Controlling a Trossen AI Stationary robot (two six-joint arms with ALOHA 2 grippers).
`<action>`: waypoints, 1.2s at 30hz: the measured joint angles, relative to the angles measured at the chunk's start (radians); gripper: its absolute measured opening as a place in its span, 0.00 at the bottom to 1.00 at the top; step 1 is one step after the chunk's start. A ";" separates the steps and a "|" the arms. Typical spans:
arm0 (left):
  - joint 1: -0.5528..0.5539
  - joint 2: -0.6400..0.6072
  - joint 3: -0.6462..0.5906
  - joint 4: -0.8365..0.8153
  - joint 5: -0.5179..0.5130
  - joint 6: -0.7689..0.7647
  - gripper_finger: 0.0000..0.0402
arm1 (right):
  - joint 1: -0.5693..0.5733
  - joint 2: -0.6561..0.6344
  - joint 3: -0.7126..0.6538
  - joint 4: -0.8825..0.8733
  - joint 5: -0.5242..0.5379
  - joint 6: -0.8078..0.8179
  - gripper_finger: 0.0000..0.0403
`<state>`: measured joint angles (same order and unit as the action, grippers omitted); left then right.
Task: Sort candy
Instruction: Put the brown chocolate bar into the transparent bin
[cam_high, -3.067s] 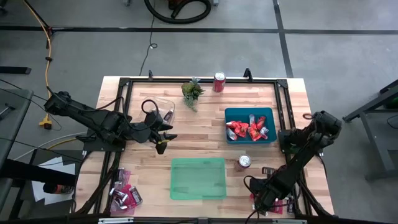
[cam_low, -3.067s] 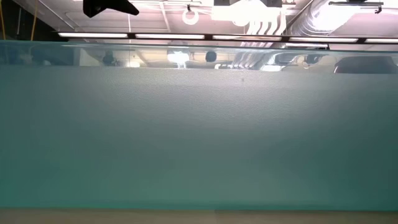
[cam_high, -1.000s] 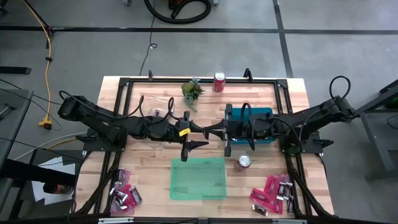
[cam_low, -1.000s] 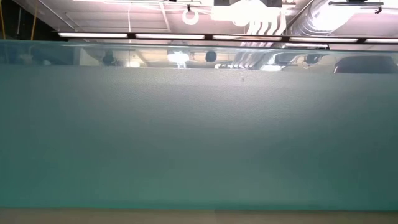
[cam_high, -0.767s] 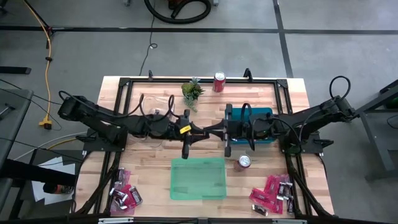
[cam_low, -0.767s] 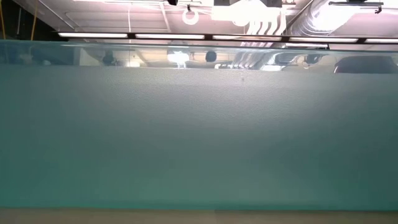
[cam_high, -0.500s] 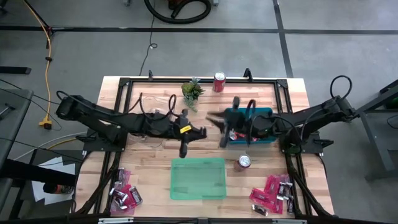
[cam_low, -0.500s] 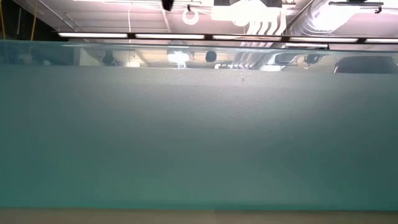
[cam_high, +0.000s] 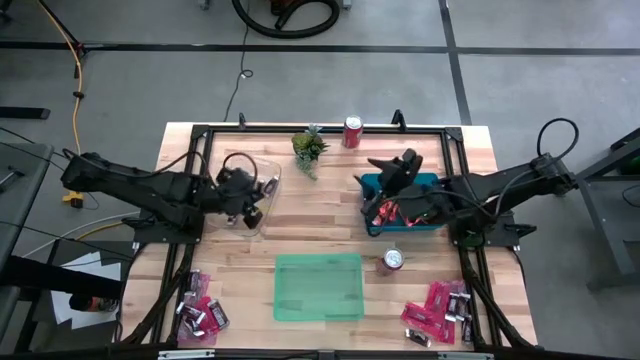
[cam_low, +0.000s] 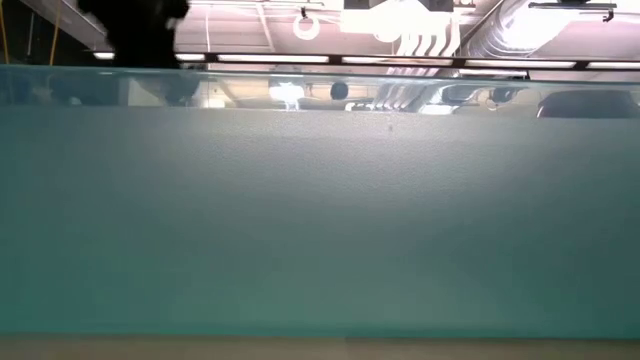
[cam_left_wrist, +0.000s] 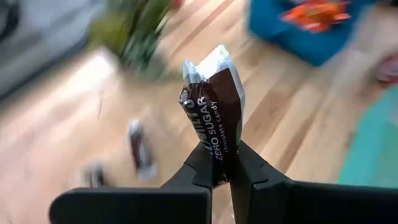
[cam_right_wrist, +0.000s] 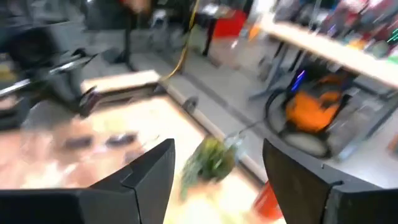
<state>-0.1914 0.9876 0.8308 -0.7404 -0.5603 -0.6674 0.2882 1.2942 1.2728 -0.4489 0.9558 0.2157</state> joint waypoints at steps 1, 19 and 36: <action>0.004 -0.015 -0.036 -0.017 0.001 -0.078 0.00 | 0.000 0.000 0.000 -0.048 -0.023 0.042 0.59; 0.328 0.177 -0.312 0.155 0.358 -0.336 0.01 | 0.000 0.002 0.000 -0.291 -0.131 0.441 0.59; 0.341 0.168 -0.318 0.202 0.447 -0.352 0.32 | 0.000 0.002 0.000 -0.288 -0.231 0.441 0.59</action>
<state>0.1493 1.1551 0.5129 -0.5387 -0.1131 -1.0197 0.2878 1.2961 1.2728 -0.7364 0.7246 0.6569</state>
